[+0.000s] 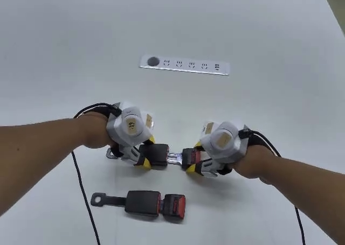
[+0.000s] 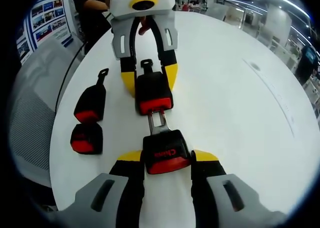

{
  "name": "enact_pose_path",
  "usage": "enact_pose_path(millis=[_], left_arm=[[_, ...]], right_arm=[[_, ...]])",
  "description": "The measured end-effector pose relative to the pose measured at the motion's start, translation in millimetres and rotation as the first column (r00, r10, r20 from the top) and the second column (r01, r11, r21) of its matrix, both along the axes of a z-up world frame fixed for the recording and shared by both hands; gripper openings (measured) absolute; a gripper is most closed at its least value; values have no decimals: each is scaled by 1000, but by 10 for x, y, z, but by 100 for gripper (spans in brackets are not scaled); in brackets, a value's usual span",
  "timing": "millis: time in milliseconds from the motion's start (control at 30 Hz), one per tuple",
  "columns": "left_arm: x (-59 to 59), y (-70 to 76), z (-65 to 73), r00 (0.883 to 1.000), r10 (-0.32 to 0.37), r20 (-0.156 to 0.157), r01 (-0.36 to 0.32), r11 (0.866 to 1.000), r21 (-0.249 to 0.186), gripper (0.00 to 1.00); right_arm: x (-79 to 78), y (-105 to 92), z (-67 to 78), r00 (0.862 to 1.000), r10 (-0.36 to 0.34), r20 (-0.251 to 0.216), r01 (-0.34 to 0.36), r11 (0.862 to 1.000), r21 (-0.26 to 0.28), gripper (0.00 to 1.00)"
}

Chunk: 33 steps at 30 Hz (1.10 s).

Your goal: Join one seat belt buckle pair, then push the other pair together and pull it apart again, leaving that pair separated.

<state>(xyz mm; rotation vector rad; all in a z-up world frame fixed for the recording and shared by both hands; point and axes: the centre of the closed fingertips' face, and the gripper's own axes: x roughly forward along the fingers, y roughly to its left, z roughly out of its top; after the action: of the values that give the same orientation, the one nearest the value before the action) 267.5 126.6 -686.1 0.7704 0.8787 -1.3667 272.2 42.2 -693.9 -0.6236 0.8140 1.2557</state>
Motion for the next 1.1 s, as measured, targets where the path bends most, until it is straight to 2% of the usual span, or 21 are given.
enact_pose_path(millis=[200,1100], left_arm=[[3,-2,-3,1000,0,0,0,1000,2,34],[5,-9,-9,1000,6,-3,-6,1000,-5,34]], right_arm=[[2,-140,-29,1000,-9,-3,9,1000,-2,34],[26,-747,7,999,-40,-13,40,999,-4,34]])
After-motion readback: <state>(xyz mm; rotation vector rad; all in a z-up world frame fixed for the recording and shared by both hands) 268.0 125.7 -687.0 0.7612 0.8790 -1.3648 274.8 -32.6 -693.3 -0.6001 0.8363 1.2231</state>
